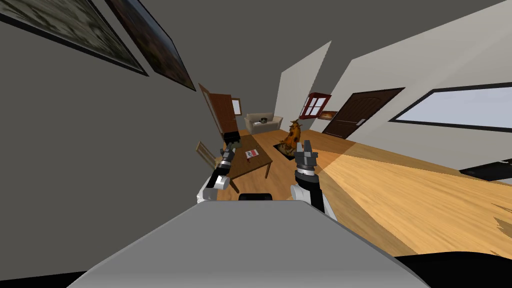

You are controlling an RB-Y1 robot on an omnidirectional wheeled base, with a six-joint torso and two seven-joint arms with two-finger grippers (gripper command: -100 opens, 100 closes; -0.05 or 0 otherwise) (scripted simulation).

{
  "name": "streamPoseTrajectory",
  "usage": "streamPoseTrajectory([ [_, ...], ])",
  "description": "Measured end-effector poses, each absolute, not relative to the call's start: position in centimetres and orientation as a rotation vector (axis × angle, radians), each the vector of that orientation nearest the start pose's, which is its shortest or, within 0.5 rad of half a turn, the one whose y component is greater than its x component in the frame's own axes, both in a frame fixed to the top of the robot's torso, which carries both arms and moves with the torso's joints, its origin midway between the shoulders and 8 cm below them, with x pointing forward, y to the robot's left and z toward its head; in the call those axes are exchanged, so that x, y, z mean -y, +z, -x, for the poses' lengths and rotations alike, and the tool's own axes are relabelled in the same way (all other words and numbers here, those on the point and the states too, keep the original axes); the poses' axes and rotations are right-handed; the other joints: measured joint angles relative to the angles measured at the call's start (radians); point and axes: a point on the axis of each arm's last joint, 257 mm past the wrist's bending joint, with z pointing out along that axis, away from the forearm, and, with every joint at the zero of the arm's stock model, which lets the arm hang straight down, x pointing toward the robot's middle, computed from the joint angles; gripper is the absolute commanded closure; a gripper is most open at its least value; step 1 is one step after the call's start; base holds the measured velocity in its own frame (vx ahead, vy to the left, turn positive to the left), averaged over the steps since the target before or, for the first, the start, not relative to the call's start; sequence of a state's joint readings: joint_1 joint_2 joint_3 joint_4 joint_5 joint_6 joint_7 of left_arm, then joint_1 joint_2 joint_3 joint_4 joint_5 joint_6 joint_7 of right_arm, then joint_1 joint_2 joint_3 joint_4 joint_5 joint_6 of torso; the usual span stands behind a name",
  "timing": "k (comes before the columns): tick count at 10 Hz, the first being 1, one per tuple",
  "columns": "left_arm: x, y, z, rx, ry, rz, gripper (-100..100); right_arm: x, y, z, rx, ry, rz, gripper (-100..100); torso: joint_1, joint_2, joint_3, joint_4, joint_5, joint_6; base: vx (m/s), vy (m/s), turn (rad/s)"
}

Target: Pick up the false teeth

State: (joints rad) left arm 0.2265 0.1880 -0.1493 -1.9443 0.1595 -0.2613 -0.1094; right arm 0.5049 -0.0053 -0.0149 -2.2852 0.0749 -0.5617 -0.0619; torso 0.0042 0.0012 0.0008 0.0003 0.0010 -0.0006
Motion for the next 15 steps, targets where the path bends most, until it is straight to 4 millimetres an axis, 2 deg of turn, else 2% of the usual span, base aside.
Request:
streamPoseTrajectory([
  [7, -20.2, -18.0, -50.7, -1.263, -1.300, 0.924, -100, 27.1, 3.6, -33.3, -0.605, 1.313, -0.576, 0, -0.001, -0.001, -0.001, 0.000, 0.000, 0.000, -0.025, 0.041, -0.154],
  [10, -20.1, -21.2, -51.9, -1.350, -1.256, 0.973, -100, 27.1, 3.6, -33.3, -0.605, 1.313, -0.576, 0, -0.001, -0.002, -0.001, 0.000, 0.000, 0.000, -0.017, 0.034, -0.122],
  [15, -21.3, -26.8, -53.6, -1.483, -1.164, 1.066, -100, 27.1, 3.6, -33.3, -0.605, 1.313, -0.576, 0, -0.001, -0.002, -0.001, 0.000, 0.000, 0.000, -0.013, 0.029, -0.155],
])
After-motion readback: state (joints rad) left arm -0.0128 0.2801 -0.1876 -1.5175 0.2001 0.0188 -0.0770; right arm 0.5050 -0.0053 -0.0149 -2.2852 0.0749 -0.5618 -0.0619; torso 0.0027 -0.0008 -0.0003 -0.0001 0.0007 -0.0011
